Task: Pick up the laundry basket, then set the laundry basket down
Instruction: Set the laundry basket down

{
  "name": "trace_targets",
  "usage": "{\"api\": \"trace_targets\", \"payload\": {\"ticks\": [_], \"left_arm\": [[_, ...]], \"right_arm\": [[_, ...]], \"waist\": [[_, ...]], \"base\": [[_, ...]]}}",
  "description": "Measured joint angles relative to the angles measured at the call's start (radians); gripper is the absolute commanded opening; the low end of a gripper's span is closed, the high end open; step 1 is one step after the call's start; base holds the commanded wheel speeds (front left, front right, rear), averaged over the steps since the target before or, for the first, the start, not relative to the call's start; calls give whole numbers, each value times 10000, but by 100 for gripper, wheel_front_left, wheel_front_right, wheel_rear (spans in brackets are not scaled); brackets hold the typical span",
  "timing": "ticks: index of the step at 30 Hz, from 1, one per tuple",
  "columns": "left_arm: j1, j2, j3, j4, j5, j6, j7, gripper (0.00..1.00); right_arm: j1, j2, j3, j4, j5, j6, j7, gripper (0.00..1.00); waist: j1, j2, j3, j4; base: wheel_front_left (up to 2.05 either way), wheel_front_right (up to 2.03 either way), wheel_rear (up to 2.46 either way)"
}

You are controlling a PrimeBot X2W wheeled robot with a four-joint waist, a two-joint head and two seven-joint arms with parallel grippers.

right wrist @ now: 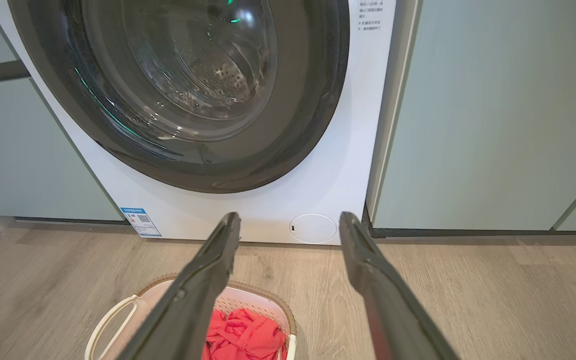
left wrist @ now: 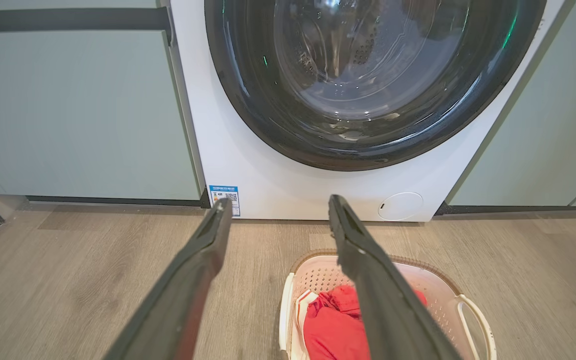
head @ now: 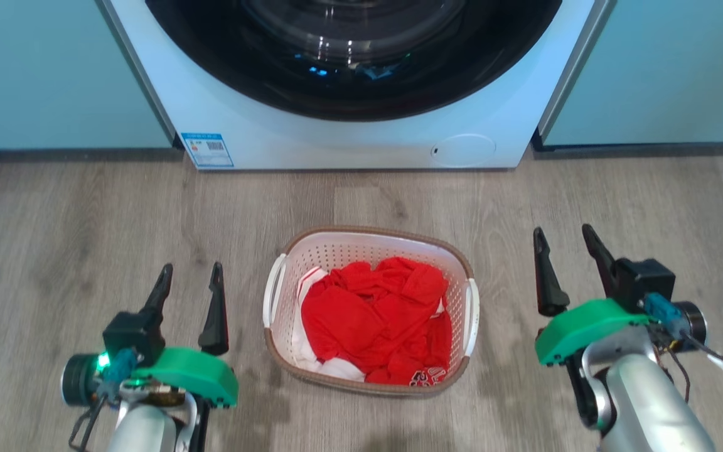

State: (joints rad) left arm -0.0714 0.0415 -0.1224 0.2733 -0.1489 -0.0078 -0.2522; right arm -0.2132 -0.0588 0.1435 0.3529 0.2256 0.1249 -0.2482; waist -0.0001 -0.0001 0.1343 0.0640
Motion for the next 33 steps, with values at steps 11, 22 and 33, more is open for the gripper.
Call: {"api": "trace_targets", "payload": {"ticks": [11,22,33], "left_arm": [[1008,4,73,-721,-4,180,0,100],[1178,6,71,-940,-12,265,0,100],[1516,10,75,-1032,65,395,0,100]], "right_arm": [[1035,17,-150,-892,0,0,0,100],[1217,25,-186,-1011,0,0,0,100],[1455,31,-186,-945,44,0,0,100]], "waist": [[0,0,-568,-133],[0,0,-781,-173],[0,1,-1033,-159]], "base": [[0,0,0],[0,0,0],[0,0,0]]}}
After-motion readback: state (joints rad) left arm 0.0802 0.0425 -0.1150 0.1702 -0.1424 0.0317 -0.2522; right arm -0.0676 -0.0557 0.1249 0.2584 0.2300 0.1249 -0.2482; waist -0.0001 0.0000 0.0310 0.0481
